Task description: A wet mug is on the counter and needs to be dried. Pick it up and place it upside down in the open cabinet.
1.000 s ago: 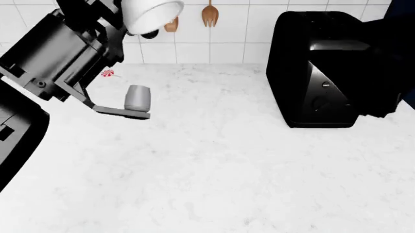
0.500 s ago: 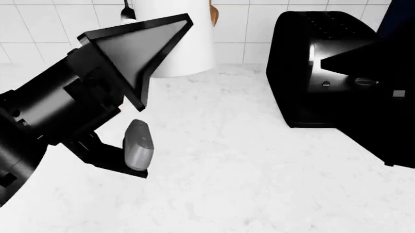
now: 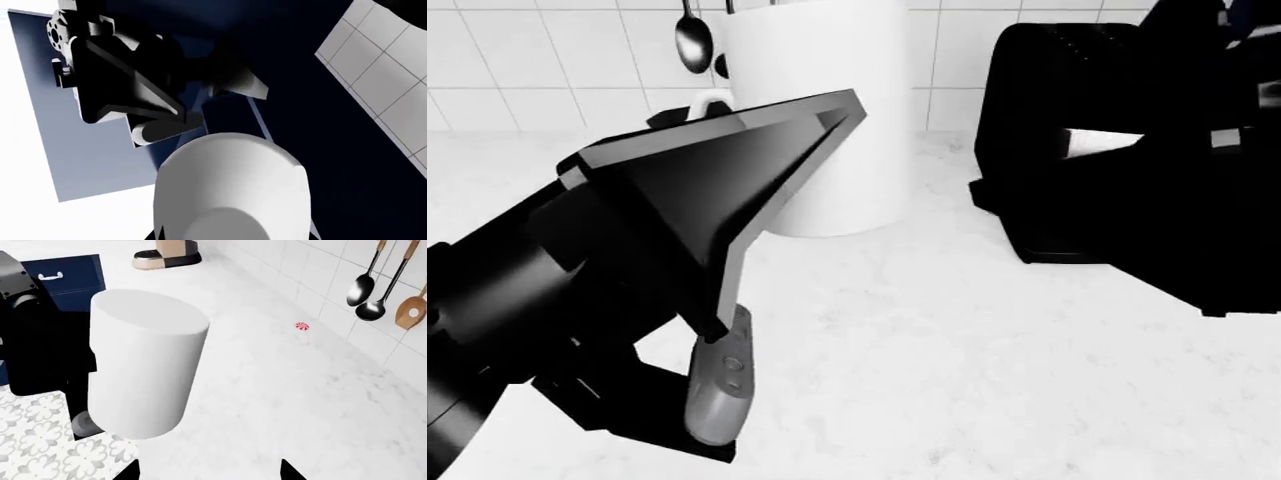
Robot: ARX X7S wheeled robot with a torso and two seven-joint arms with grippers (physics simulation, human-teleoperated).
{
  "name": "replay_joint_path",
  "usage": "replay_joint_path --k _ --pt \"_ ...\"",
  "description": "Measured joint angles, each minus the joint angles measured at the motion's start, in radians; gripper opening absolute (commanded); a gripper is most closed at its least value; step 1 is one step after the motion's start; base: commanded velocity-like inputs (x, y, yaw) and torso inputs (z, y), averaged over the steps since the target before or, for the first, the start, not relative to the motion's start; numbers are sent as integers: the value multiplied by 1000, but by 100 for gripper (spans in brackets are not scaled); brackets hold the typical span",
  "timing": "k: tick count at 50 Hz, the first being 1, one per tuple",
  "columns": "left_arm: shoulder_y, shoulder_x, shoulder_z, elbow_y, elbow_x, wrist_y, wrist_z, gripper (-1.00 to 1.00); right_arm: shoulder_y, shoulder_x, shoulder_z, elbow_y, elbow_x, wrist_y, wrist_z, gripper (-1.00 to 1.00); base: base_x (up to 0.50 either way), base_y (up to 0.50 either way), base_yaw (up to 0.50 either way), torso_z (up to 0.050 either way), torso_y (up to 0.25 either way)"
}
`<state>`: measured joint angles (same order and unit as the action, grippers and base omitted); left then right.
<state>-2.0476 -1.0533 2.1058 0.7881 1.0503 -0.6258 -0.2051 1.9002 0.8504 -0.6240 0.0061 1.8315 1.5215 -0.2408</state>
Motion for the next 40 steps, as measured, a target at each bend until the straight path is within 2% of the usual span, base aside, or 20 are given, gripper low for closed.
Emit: replay_joint_path --k 21,40 --pt "34 29 -40 33 -24 -47 4 -100 21 -57 -61 -3 149 -57 -49 100 0 0 0 0 0" --pt "61 34 -63 64 28 -92 46 -100 6 -80 -65 -12 143 -120 -63 100 0 0 0 0 1"
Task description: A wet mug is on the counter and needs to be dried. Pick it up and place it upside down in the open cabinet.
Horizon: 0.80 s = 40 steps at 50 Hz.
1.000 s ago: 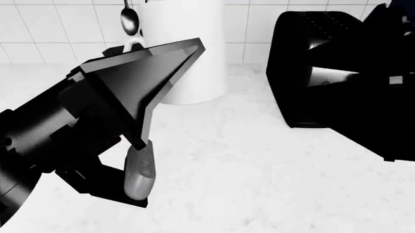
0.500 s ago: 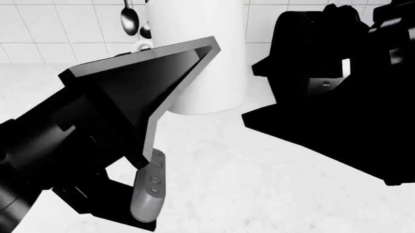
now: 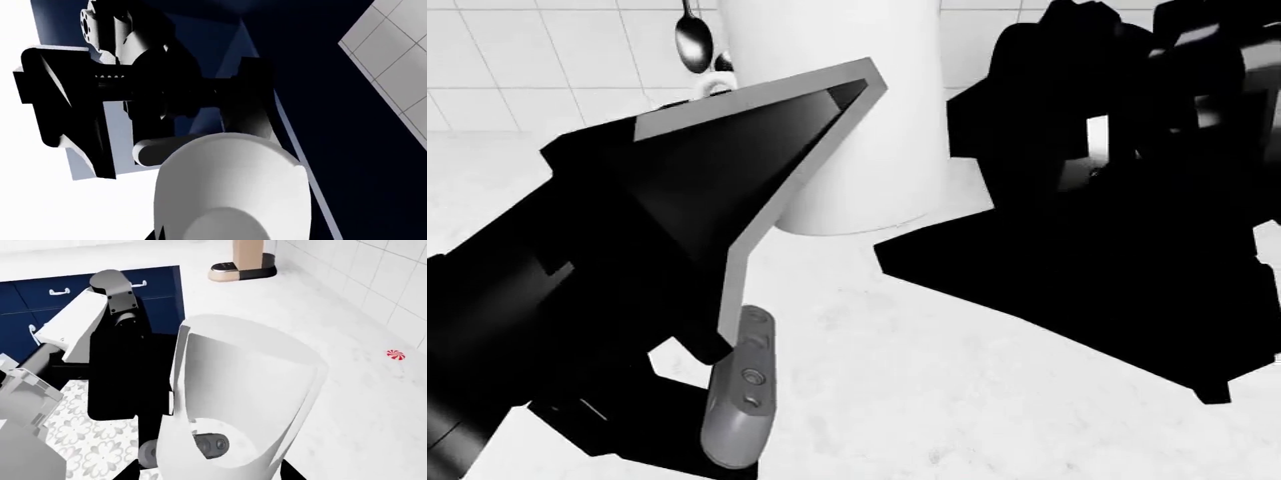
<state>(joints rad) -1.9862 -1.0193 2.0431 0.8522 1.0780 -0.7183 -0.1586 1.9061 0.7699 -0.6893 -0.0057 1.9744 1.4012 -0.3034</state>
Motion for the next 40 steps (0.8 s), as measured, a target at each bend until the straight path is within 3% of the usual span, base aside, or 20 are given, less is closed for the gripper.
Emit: replay_joint_path --k 11,12,30,31,40 --pt "44 -1 -6 3 38 -27 13 -100 -9 -6 -15 3 -5 -18 -7 100 0 0 0 0 0" --pt "49 -2 -7 2 42 -30 13 -100 -10 -7 -17 3 -6 -19 -8 -100 0 0 0 0 0" --pt "109 -4 -18 -5 116 -57 17 -100 -15 -8 -53 19 16 -42 26 -100 0 0 0 0 0" --pt "112 -4 -18 -6 121 -59 17 100 -15 -8 -55 19 17 -43 28 -100 0 0 0 0 0" --pt "141 -1 5 0 144 -70 28 100 0 7 -31 23 12 -57 37 -100 0 0 0 2 0"
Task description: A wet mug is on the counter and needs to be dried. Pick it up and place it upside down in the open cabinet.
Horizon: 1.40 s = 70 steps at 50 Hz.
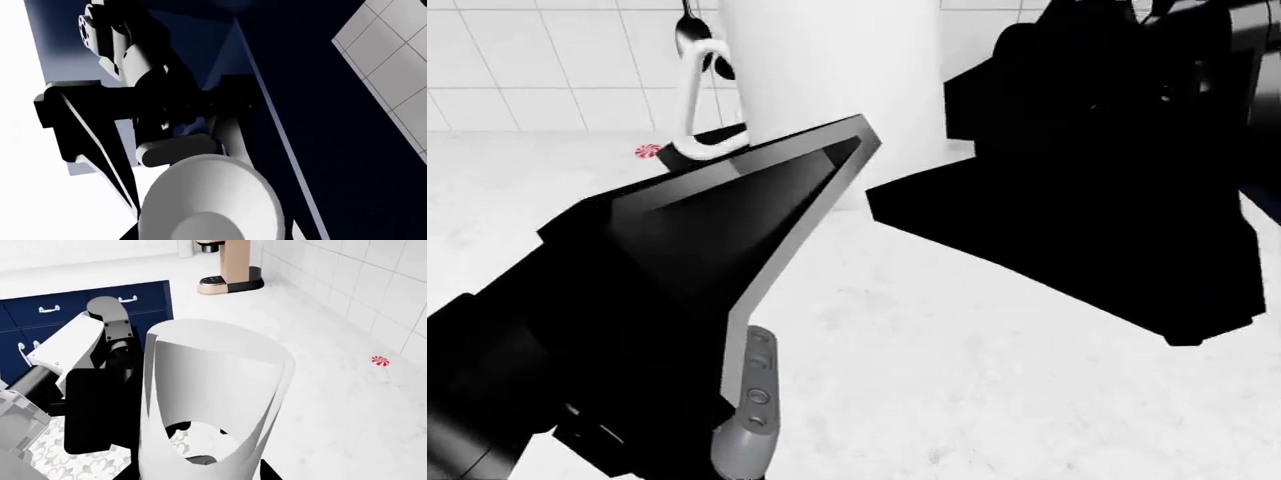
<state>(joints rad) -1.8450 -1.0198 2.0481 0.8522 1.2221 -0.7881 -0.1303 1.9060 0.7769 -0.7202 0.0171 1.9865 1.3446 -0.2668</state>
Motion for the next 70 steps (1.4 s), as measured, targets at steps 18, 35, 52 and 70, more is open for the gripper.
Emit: replay_joint_path --k 18,35,52,70 --pt "-27 -27 -41 -1 -58 -19 -2 100 46 104 41 -7 -18 9 13 -100 0 0 0 0 0" --pt "-16 -7 -109 -49 -168 -83 -20 100 159 204 51 -14 22 43 100 -100 0 0 0 0 0" --pt "71 33 -221 -93 -446 -192 1 100 217 207 64 -29 -74 1 180 -100 0 0 0 0 0" --pt "381 171 -723 -95 -1037 -481 171 100 229 134 62 -22 -230 -118 312 -100 0 0 0 0 1"
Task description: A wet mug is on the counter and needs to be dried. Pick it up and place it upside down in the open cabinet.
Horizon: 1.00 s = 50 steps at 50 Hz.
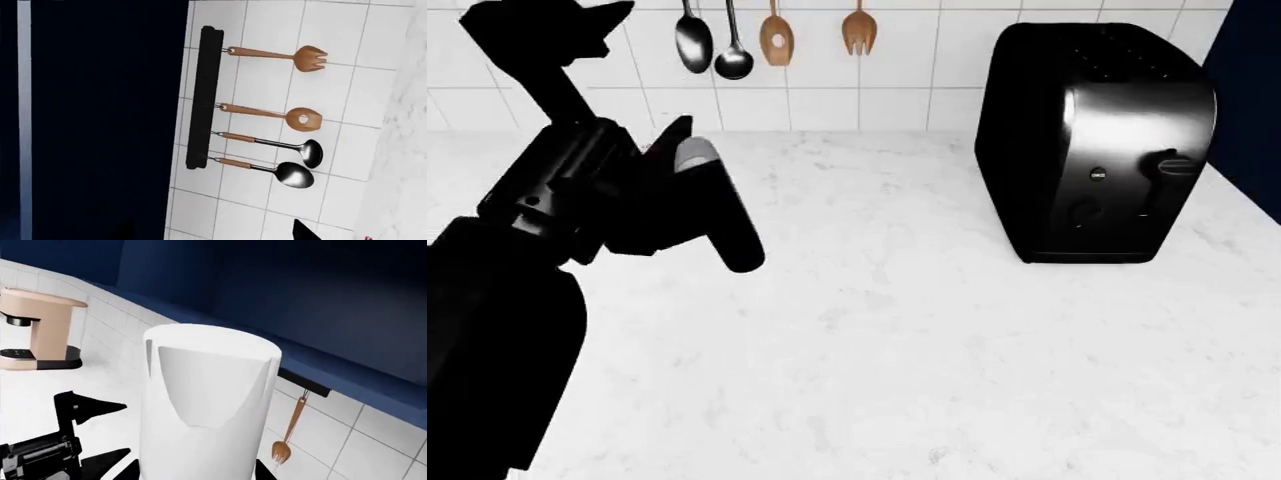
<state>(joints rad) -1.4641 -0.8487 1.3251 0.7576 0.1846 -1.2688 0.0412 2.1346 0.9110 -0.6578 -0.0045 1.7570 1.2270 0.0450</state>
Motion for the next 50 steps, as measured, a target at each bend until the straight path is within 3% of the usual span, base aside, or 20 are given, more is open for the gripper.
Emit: replay_joint_path --k 9,21,50 --pt "141 65 -216 -6 -178 -109 56 100 -8 -61 -18 28 -127 -77 20 -100 0 0 0 0 0" --pt "258 131 -399 -22 -298 -204 95 100 0 -170 -41 138 -269 -176 45 -100 0 0 0 1 0" --pt "364 207 -573 -53 -386 -275 102 100 39 -437 -124 565 -600 -473 9 -100 0 0 0 0 0"
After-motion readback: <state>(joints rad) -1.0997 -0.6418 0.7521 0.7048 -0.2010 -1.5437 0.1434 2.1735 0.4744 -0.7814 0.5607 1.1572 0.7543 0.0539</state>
